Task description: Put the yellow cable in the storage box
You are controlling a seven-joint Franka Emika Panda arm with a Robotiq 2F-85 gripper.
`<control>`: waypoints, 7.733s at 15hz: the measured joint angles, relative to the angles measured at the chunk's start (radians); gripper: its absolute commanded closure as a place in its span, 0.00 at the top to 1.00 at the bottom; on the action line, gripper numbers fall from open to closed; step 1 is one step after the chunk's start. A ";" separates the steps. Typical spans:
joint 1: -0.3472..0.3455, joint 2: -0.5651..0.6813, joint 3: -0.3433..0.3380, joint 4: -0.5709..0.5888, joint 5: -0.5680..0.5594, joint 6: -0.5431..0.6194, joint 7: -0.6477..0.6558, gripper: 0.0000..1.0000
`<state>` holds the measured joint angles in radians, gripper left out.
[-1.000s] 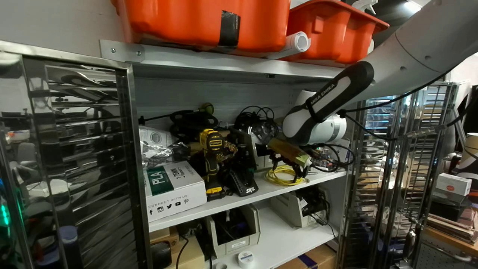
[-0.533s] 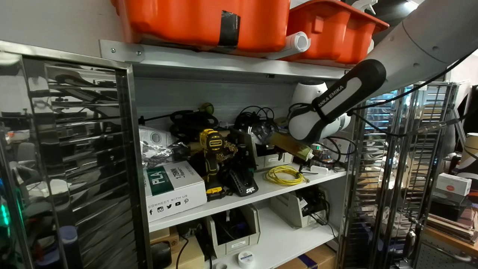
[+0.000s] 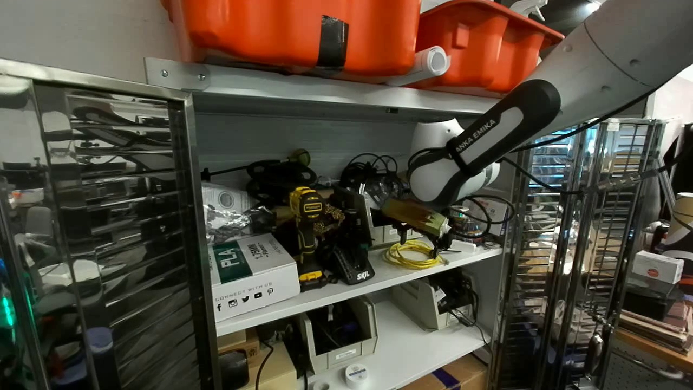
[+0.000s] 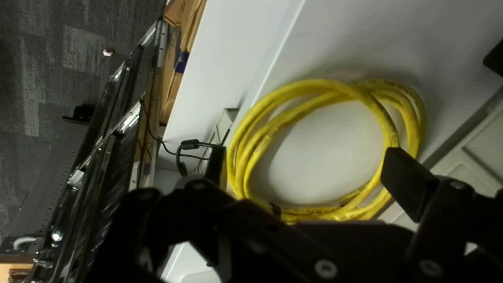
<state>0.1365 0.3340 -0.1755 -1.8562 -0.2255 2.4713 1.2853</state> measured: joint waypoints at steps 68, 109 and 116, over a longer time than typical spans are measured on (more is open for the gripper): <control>-0.027 -0.263 0.114 -0.249 -1.301 0.013 0.736 0.06; -0.108 0.123 0.104 0.233 -1.600 0.284 1.213 0.99; -0.108 0.053 0.104 0.172 -1.575 0.289 1.144 1.00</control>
<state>0.0289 0.3868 -0.0712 -1.6844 -1.8002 2.7605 2.4290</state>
